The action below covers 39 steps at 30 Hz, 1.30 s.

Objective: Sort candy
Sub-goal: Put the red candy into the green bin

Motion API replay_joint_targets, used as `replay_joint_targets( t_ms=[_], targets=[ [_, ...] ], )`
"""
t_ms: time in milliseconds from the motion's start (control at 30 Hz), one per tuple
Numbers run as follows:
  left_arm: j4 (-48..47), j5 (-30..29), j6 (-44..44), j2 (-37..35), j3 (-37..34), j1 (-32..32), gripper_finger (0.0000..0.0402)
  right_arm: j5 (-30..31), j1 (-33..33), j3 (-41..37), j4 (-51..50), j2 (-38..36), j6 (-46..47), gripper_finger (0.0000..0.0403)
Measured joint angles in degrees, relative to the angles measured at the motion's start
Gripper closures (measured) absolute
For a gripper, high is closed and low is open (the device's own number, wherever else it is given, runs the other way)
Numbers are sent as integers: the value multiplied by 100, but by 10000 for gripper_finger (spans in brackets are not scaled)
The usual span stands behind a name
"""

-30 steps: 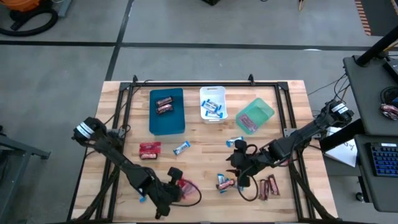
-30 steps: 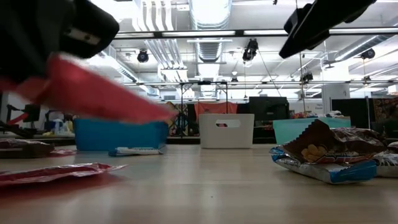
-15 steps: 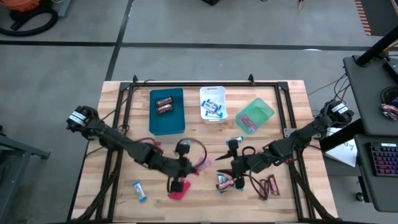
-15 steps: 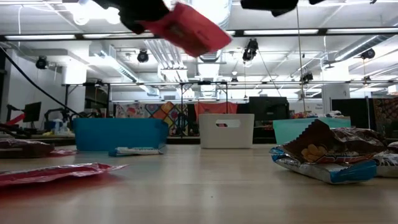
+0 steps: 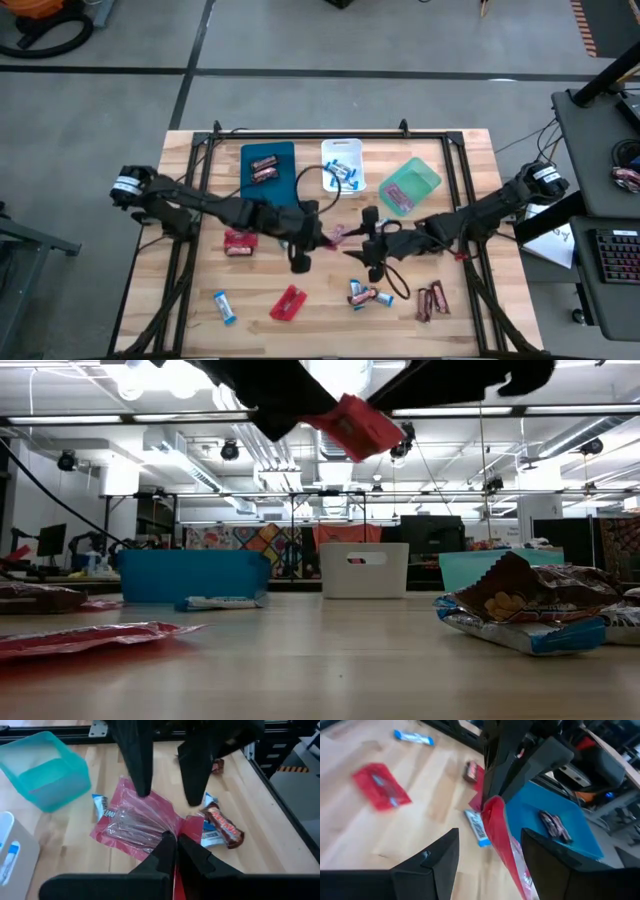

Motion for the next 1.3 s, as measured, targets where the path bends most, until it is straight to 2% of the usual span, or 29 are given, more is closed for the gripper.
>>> replay_joint_targets(
  t_ms=[133, 233, 333, 433, 500, 667, 1033, 1200, 1300],
  targets=[
    [134, 335, 230, 0, 2, 240, 401, 4, -297, 0, -81, 0, -38, 201],
    [139, 359, 428, 2, 2, 319, 401, -2, -518, 0, -198, 0, -39, 225],
    [170, 353, 526, 2, 2, 368, 401, -36, -689, 0, -365, 0, -52, 281],
    [171, 354, 569, 4, 2, 430, 401, -113, -777, 0, -485, 0, -144, 355],
    [183, 360, 552, 4, 2, 484, 401, -176, -795, 0, -489, 0, -252, 381],
    [155, 405, 470, -19, 2, 671, 390, -144, -843, 0, -563, -39, -124, 390],
    [-416, 529, 1077, -414, 9, 1151, 280, -194, -1290, 0, -1020, -499, 999, 393],
    [-820, 511, 1432, -674, 7, 1506, 256, -266, -1867, 2, -1810, -880, 2175, 393],
    [-1051, 503, 1594, -875, 9, 1756, 252, -743, -2484, 2, -2728, -1134, 3327, 394]
  ],
)
